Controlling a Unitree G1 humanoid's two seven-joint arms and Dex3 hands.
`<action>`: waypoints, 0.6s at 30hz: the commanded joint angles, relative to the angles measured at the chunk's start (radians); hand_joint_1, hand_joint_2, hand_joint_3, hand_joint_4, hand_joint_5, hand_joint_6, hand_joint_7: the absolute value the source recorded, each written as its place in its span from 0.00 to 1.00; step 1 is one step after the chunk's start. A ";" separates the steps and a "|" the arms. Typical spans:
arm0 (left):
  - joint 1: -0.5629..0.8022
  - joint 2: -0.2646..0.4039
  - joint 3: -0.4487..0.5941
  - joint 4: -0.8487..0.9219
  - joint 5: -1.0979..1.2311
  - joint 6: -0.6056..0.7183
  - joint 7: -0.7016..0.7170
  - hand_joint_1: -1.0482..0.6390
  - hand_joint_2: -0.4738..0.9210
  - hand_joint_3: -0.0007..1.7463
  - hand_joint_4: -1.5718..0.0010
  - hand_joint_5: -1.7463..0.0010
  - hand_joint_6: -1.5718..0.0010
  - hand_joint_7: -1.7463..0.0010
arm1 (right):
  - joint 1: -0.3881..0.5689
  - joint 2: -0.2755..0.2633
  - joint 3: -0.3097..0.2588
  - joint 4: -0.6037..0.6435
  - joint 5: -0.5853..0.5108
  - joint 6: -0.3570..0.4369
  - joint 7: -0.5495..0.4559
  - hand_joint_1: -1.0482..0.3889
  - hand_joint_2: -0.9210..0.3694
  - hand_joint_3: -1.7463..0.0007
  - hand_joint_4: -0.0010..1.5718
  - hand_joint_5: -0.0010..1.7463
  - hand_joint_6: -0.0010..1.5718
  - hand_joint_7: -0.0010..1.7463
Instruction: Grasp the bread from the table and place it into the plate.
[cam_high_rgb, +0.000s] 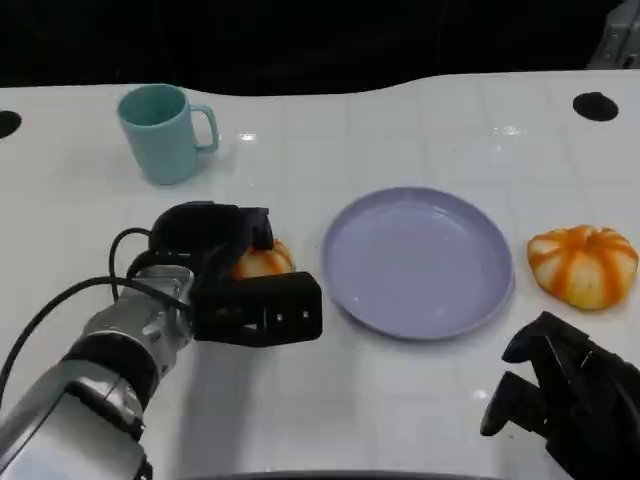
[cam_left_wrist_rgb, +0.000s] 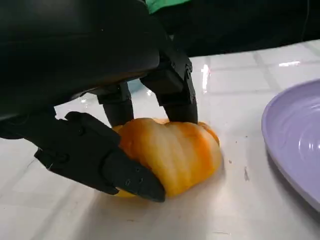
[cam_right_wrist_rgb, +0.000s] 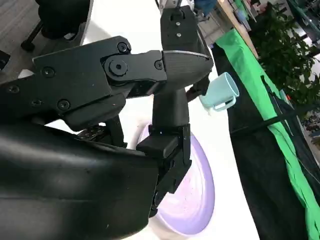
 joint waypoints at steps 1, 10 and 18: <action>0.001 0.014 0.006 0.002 -0.011 -0.021 0.052 0.51 0.99 0.11 0.46 0.00 0.57 0.20 | -0.002 -0.012 -0.013 0.000 0.005 -0.010 0.003 0.38 0.00 0.81 0.41 1.00 0.32 0.93; -0.049 -0.051 0.065 -0.049 -0.058 -0.004 0.193 0.52 0.90 0.27 0.43 0.00 0.65 0.00 | -0.006 -0.017 -0.017 0.010 0.004 -0.016 0.010 0.37 0.00 0.81 0.42 1.00 0.32 0.94; -0.093 -0.093 0.069 -0.084 -0.060 -0.018 0.189 0.50 0.78 0.45 0.43 0.00 0.62 0.00 | -0.006 -0.016 -0.015 0.005 0.000 -0.007 -0.003 0.38 0.00 0.81 0.42 1.00 0.32 0.94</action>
